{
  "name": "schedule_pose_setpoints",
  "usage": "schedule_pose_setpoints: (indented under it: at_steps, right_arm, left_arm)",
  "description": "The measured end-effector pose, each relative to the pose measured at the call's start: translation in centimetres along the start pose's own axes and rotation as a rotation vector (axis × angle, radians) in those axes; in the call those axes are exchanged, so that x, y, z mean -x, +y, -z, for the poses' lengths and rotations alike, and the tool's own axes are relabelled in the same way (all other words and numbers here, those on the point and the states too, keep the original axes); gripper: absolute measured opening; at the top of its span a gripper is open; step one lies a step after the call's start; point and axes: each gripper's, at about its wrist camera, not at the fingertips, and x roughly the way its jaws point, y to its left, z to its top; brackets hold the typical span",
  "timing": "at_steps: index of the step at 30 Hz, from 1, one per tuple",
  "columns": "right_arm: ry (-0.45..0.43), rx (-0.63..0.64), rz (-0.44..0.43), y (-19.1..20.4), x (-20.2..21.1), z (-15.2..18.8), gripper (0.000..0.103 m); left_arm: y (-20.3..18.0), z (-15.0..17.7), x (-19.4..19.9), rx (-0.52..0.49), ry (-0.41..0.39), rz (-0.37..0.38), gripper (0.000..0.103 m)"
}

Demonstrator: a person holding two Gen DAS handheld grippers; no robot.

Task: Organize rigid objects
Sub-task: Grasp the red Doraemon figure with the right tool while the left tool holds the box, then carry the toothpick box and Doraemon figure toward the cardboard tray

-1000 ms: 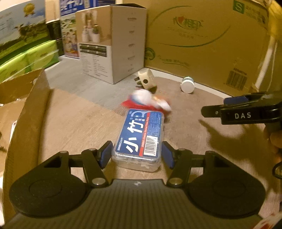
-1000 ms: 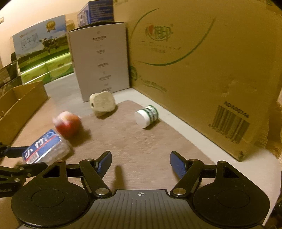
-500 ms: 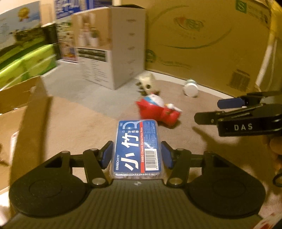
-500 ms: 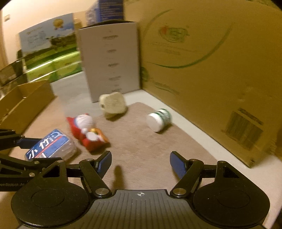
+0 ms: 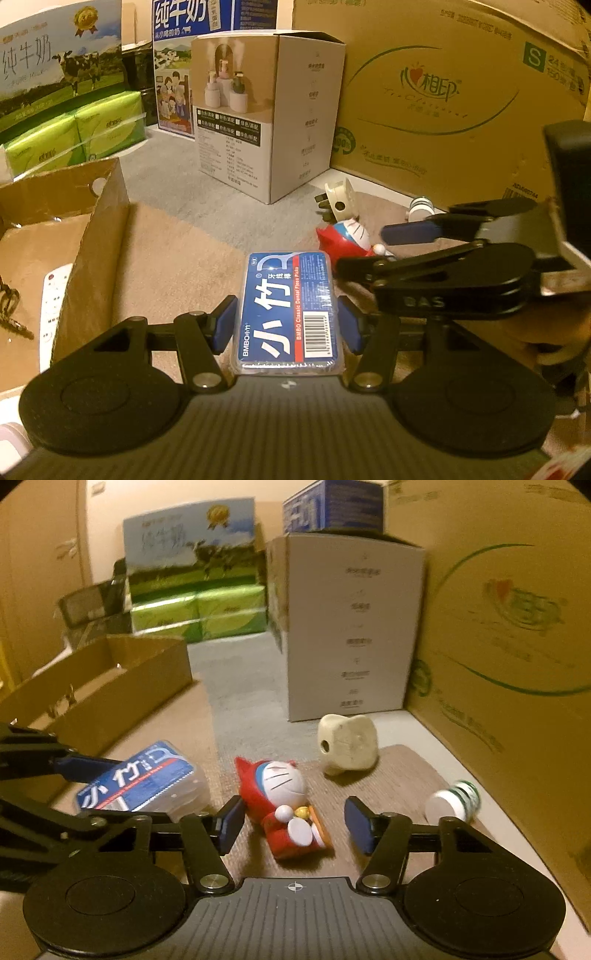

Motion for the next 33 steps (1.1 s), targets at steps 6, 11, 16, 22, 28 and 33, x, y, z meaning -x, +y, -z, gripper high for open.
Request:
schedule_pose_setpoints:
  at_steps: [6,11,16,22,28,33]
  right_arm:
    - [0.027,-0.004,0.007,-0.4,-0.6,0.2,0.039]
    - [0.049,-0.068,0.108,-0.7,1.8,1.5,0.039]
    - [0.050,-0.156,0.180,-1.0,4.6,3.4,0.039]
    - [0.044,-0.209,0.219,-0.6,6.8,4.7,0.039]
    - [0.036,-0.263,0.236,1.6,9.5,5.6,0.039]
    - [0.035,-0.308,0.252,3.9,12.2,6.4,0.039]
  left_arm:
    - [-0.4,0.4,-0.2,-0.008,0.009,0.009,0.054]
    - [-1.3,0.8,-0.8,-0.035,0.018,0.001,0.054]
    - [-2.4,1.2,-1.5,-0.069,0.027,-0.023,0.054]
    - [-2.5,1.3,-0.6,-0.053,0.022,-0.015,0.054]
    - [-2.8,1.8,2.6,-0.037,0.011,0.007,0.054]
    - [-2.7,2.5,6.2,-0.024,0.001,0.025,0.054]
